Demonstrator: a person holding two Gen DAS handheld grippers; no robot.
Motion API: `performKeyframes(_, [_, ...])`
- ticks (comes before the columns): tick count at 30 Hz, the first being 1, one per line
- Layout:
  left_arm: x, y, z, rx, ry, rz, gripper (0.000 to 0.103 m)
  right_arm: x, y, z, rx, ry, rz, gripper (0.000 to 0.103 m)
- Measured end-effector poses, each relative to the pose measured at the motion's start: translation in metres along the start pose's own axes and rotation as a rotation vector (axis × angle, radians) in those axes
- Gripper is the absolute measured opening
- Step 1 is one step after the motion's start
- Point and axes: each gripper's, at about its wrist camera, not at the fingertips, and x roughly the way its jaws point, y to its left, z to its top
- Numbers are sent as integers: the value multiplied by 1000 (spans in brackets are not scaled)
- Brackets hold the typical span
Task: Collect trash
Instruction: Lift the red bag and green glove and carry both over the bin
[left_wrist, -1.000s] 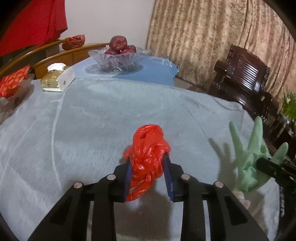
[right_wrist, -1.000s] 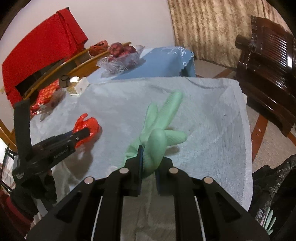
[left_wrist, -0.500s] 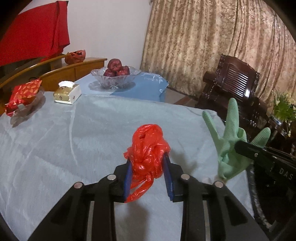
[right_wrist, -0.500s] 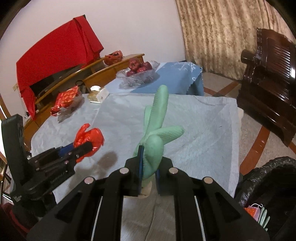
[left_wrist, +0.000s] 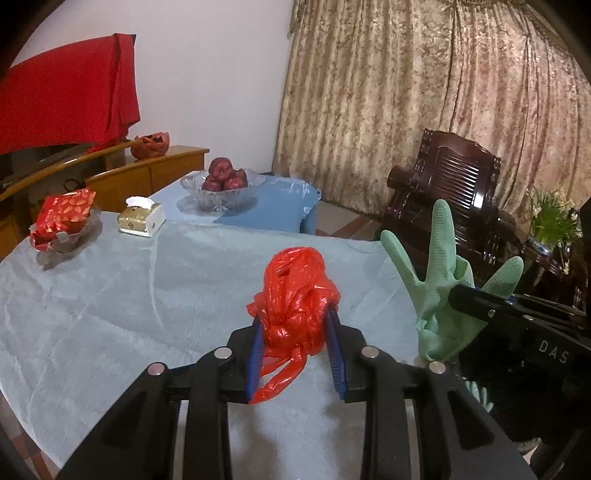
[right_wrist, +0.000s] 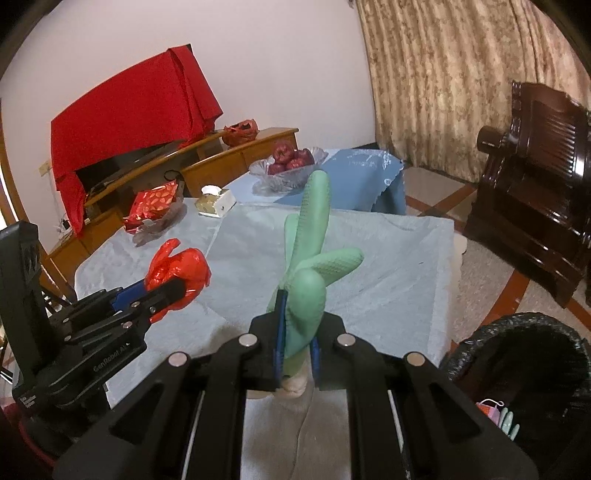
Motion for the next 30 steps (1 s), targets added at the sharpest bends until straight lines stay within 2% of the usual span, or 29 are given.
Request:
performKeyframes(14, [-45,-44,-3,47,-53,-58,30,-70,-4,-11,-36,-68,-23,10])
performKeyframes(30, [-68,-124,-10,161,-80,-186,31,-142,-59,-39,14,-136,-146,10])
